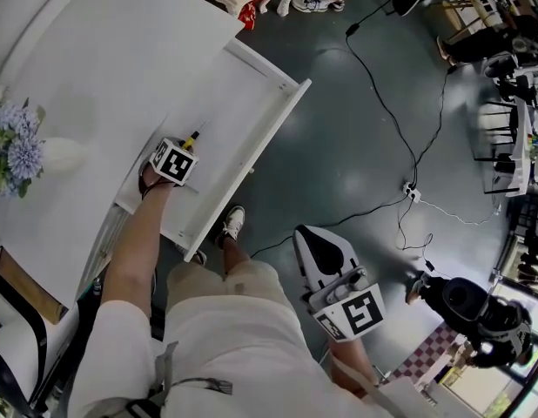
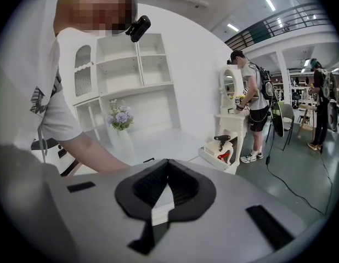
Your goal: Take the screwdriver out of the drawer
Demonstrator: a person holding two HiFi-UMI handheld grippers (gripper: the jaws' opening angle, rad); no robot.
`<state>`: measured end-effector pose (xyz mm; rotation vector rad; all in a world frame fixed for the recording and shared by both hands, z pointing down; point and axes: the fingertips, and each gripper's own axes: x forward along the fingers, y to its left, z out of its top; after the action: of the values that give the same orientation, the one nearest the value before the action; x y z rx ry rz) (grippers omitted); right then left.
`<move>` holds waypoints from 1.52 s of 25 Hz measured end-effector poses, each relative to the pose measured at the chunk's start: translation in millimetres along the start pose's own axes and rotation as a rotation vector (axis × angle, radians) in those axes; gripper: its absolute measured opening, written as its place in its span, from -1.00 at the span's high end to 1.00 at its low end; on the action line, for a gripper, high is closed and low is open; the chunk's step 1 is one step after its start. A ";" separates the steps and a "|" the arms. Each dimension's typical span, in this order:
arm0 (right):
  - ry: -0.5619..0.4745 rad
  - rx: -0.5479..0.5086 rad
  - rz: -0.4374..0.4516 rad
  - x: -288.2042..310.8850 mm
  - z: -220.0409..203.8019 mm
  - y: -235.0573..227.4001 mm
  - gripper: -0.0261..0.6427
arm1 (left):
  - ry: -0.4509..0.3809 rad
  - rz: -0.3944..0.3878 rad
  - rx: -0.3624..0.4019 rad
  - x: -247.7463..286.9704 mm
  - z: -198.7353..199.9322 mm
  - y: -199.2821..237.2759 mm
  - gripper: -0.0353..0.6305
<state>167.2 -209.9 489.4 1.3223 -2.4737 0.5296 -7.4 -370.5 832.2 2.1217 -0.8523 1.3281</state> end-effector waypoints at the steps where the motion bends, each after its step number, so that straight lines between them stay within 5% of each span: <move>1: -0.003 -0.001 0.002 -0.1 2.0 1.8 0.89 | -0.012 -0.001 -0.007 -3.7 0.2 -1.5 0.64; 12: -0.123 -0.012 0.067 -0.4 19.4 21.3 0.89 | -0.188 0.025 -0.020 -98.6 14.7 -28.2 0.64; 24: -0.232 -0.121 0.115 -18.8 68.9 47.1 0.89 | -0.523 0.158 -0.095 -267.5 28.4 -30.5 0.64; 38: -0.322 -0.228 0.186 -18.6 115.0 91.9 0.90 | -0.924 0.343 -0.223 -454.3 -25.6 -29.6 0.64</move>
<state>91.2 -200.5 362.3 1.1706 -2.8338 0.0678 -151.6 -220.8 426.4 2.4473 -1.6808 0.2661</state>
